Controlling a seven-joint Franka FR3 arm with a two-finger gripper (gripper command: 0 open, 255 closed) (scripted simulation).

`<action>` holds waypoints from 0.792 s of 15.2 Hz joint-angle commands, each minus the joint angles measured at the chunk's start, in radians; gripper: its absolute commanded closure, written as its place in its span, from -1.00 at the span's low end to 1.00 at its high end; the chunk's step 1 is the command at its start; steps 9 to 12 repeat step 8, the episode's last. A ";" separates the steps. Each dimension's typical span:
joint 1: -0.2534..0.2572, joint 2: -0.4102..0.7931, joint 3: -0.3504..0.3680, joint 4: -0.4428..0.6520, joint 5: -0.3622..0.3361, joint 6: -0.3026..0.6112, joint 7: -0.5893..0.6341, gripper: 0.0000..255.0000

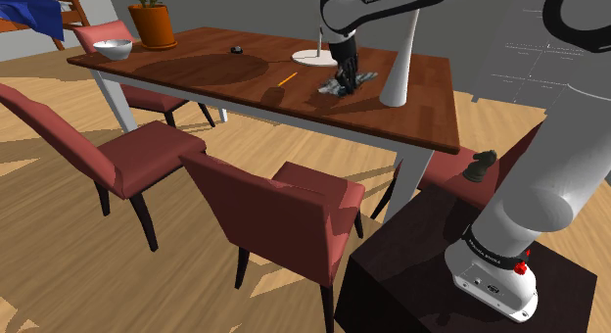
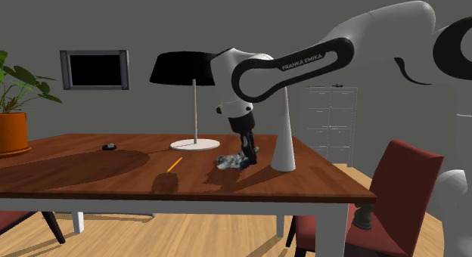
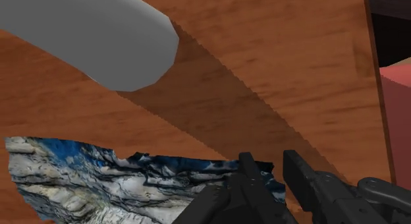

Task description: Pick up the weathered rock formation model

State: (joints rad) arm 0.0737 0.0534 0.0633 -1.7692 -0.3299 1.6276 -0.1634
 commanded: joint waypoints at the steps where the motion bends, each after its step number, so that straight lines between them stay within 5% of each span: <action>1: 0.002 -0.003 0.001 0.026 0.001 -0.028 -0.006 1.00; 12: 0.004 -0.001 0.003 0.096 0.001 -0.094 -0.025 1.00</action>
